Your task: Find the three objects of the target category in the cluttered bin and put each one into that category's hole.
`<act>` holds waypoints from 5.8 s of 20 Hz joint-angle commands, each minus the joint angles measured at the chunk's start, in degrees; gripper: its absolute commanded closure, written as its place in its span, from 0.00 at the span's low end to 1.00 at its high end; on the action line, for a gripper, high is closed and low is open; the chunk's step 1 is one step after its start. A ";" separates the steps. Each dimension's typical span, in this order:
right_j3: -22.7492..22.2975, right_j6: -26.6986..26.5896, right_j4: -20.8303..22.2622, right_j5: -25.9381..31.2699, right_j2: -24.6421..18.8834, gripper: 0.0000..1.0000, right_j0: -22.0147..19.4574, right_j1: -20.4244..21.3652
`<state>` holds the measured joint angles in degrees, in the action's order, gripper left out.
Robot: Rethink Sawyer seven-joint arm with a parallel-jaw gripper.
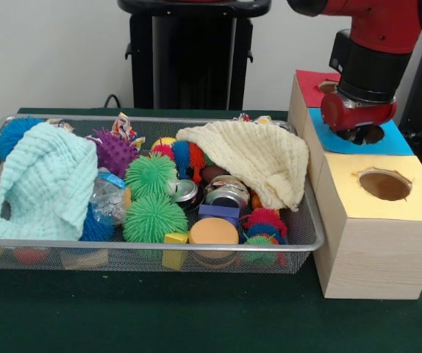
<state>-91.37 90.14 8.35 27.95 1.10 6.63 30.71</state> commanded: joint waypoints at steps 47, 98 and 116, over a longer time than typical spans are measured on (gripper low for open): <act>-0.23 9.84 -4.27 13.30 -1.60 1.00 5.52 5.46; -3.38 5.86 -3.97 21.62 1.29 1.00 6.24 19.78; -4.61 4.63 -3.26 21.60 0.38 1.00 4.93 20.74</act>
<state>-95.29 90.15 9.03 37.08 4.70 12.14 39.83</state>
